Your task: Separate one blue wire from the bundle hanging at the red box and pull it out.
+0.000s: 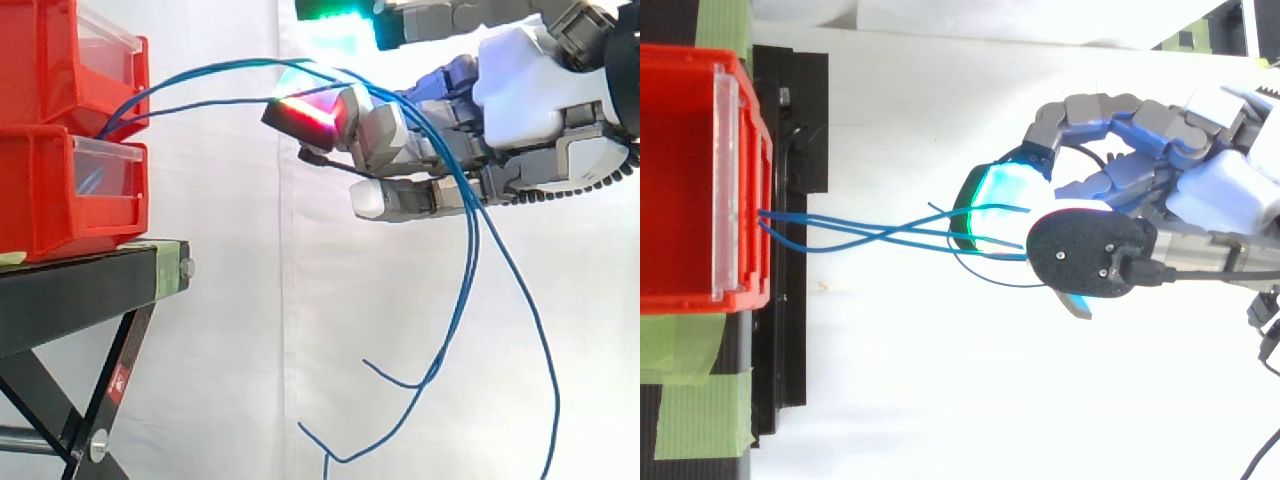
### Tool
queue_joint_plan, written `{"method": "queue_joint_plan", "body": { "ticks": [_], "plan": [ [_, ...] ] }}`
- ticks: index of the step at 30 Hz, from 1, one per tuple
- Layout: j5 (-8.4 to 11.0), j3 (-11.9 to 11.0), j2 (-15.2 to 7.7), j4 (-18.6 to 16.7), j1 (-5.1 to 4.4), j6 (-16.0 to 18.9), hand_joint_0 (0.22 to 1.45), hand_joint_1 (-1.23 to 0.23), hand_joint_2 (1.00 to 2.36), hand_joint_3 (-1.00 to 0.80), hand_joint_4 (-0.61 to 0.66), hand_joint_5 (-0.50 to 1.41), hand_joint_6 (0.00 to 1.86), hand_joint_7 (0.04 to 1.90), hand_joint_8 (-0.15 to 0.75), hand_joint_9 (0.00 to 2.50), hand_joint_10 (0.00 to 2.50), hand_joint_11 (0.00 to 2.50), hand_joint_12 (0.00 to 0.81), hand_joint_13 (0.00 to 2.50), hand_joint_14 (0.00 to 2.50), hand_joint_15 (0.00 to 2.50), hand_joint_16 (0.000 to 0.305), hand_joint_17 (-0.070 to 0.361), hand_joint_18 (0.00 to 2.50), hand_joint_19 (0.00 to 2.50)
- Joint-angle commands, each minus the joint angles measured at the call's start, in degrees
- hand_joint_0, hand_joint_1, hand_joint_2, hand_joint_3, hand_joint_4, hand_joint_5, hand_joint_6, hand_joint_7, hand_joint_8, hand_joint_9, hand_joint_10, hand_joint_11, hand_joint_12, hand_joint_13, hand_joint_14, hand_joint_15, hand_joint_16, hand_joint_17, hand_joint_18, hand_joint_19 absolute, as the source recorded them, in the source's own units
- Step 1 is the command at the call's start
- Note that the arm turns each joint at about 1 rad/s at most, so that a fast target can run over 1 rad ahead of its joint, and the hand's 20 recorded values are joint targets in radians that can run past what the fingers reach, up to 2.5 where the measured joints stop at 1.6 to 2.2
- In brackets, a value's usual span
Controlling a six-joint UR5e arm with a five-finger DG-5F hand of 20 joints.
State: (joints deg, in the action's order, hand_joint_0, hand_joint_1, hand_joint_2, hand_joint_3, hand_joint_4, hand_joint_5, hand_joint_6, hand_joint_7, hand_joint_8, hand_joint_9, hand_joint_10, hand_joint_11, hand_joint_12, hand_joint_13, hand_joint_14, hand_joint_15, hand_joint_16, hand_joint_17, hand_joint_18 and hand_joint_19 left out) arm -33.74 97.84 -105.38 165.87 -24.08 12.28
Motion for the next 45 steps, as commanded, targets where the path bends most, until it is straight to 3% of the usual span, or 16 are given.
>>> {"method": "queue_joint_plan", "body": {
  "ticks": [1, 6, 16, 29, 45],
  "plan": [
    [-0.01, 0.0, 0.0, 0.0, 0.0, 0.0, 0.56, -0.72, 1.02, -0.14, 0.18, -0.18, 0.85, 1.16, 0.331, 1.0, 0.01, 1.5, 0.343, 1.22, 0.02, 1.4, 0.042, 0.095, 0.77, 0.71],
    [0.08, 0.0, 0.0, 0.0, 0.0, 0.0, 0.56, -0.72, 1.02, -0.14, 0.19, -0.17, 0.85, 1.16, 0.34, 1.01, 0.01, 1.48, 0.36, 1.23, 0.02, 1.4, 0.044, 0.098, 0.78, 0.71],
    [0.08, 0.0, 0.0, 0.0, 0.0, -0.1, 0.49, -0.64, 1.01, -0.4, 0.21, -0.18, 0.77, 1.15, 0.346, 0.99, 0.01, 1.49, 0.373, 1.21, 0.02, 1.4, 0.046, 0.104, 0.78, 0.72],
    [-0.01, 0.0, 0.0, 0.0, 0.0, 0.0, 0.56, -0.64, 1.02, -0.22, 0.2, -0.15, 0.7, 1.23, 0.319, 1.04, 0.02, 1.48, 0.332, 1.2, 0.02, 1.38, 0.042, 0.093, 0.75, 0.74],
    [-0.01, 0.0, 0.0, 0.0, 0.0, 0.0, 0.57, -0.68, 1.02, -0.14, 0.19, -0.14, 0.74, 1.21, 0.335, 1.09, 0.01, 1.46, 0.358, 1.21, 0.02, 1.34, 0.044, 0.1, 0.79, 0.7]
  ]
}}
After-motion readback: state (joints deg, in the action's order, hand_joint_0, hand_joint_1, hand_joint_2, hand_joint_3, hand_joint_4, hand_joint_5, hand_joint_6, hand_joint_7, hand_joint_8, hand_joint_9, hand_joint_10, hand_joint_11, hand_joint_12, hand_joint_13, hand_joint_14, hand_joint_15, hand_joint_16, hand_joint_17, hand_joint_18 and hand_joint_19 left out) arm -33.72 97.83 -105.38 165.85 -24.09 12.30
